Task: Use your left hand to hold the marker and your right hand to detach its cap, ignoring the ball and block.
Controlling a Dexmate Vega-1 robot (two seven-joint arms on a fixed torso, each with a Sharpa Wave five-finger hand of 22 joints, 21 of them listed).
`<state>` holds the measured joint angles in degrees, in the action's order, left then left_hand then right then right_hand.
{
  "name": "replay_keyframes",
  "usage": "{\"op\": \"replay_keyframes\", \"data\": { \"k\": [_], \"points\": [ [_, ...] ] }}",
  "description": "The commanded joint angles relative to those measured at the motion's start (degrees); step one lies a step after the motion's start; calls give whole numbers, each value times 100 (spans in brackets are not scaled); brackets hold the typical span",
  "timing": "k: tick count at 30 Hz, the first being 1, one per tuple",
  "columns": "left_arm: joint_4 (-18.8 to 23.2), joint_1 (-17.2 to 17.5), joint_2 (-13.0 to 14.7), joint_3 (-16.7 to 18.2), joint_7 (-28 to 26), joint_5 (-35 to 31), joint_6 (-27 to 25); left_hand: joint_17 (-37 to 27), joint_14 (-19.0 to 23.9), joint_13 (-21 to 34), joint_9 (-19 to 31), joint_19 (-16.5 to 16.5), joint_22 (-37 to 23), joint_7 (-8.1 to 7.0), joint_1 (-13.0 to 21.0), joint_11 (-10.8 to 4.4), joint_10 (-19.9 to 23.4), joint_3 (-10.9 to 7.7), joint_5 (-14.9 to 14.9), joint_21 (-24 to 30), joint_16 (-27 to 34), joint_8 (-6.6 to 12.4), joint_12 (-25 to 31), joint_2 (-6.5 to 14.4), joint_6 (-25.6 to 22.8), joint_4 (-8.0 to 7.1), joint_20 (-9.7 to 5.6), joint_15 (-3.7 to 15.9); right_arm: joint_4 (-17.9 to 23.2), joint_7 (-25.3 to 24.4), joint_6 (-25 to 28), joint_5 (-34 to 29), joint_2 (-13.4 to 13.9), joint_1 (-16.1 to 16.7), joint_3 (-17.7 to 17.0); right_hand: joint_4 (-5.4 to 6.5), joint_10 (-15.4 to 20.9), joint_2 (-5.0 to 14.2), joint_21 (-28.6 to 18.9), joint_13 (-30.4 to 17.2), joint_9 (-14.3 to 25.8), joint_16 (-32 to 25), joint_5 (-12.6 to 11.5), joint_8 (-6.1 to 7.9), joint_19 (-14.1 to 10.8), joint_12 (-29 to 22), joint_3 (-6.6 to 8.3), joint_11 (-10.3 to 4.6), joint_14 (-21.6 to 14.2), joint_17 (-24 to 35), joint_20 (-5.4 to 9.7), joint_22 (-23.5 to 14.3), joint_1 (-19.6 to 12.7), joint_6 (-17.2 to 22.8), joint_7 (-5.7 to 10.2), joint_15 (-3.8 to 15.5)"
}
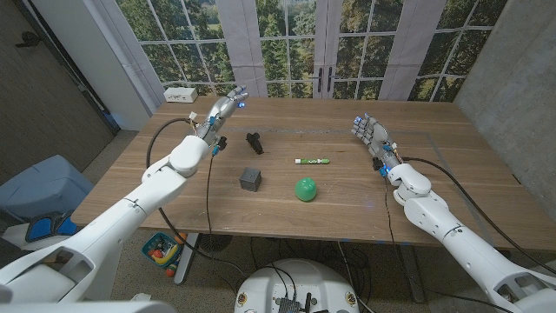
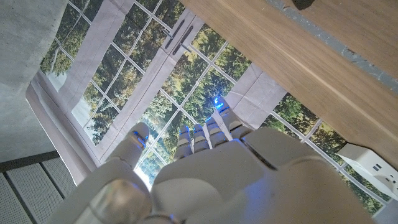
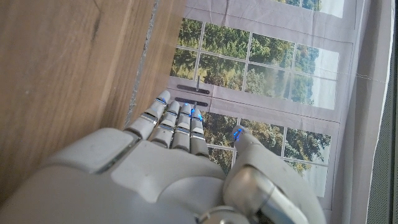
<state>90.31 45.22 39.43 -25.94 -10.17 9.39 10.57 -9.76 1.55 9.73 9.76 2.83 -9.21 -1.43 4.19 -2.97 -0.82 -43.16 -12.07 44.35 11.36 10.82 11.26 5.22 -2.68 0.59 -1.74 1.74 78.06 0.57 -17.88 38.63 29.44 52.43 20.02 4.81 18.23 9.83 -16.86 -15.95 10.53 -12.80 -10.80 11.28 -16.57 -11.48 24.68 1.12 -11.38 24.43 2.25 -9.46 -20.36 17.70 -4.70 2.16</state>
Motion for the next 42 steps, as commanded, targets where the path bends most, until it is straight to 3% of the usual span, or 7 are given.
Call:
{"op": "replay_keyframes", "data": {
  "k": [1,42],
  "points": [
    [61,-299,100,-246,156,-717,-125,-8,31,33,9,-28,-22,-14,24,1,62,0,7,-42,-6,14,44,54,-83,41,-154,210,139,-150,-95,-112,14,90,-10,-32,37,53,16,-8,26,-55,3,41,-52,-39,15,10,-30,9,141,-34,-7,56,12,-3],
    [-91,-1352,119,-1096,1000,-2514,50,4,74,41,14,-84,-28,2,117,-24,110,104,74,-241,-50,-32,4,1,-116,356,-160,245,309,-575,-292,-388,-47,256,-31,-151,66,63,93,46,29,-68,35,37,-85,-41,59,-2,-15,-6,140,-37,-40,96,9,5]
  ]
}}
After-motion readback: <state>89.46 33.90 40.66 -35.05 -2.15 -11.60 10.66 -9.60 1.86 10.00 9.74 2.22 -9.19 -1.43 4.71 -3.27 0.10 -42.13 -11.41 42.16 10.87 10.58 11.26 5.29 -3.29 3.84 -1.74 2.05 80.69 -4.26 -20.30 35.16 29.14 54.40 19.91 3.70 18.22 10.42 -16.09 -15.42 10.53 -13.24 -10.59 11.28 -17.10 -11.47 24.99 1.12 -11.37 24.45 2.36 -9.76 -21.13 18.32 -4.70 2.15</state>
